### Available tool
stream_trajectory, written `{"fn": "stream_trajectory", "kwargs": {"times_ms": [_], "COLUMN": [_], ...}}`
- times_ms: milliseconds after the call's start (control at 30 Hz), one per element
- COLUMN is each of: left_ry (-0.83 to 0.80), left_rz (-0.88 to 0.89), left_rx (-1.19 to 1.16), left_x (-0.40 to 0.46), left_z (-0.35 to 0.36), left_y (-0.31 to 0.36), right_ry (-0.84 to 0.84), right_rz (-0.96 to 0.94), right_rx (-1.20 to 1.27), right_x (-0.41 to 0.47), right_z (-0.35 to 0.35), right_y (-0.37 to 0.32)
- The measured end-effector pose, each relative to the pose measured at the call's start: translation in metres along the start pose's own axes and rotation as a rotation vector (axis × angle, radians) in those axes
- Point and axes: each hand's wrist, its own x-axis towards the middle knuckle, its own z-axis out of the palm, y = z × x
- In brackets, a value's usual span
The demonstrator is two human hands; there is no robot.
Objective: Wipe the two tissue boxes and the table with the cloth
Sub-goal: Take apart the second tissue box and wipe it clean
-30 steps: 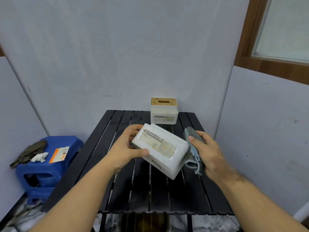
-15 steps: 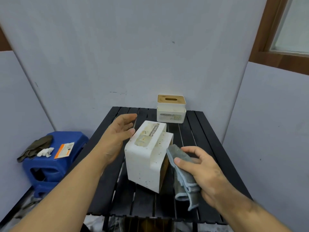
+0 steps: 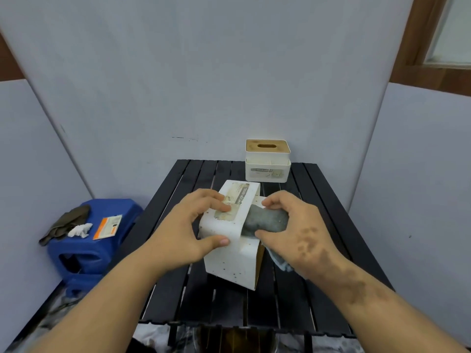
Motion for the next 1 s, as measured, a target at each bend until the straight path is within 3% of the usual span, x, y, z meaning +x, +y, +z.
{"fn": "stream_trajectory", "kwargs": {"times_ms": [133,300,467,633,800,1000], "left_ry": [0.029,0.033,0.063,0.084,0.105,0.113], "left_rz": [-0.01,-0.019,-0.006,-0.031,-0.04,-0.027], "left_rx": [-0.06,-0.061,-0.042,-0.062,-0.049,-0.03], "left_x": [0.001,0.002,-0.002,-0.005,-0.007,-0.005], "left_z": [0.002,0.01,0.015,0.019,0.023,0.029], "left_y": [-0.004,0.002,0.004,0.009,0.012,0.017], "right_ry": [-0.235,-0.024,-0.193,-0.042,-0.249,-0.042], "right_rz": [-0.068,-0.028,-0.068,-0.045,-0.017,-0.06], "right_rx": [0.031,0.04,0.035,0.054,0.083,0.059], "right_x": [-0.003,0.01,0.004,0.005,0.005,0.004], "right_z": [-0.009,-0.004,-0.012,-0.005,-0.021,-0.004], "right_y": [-0.004,0.001,0.0,0.002,0.006,0.005]}}
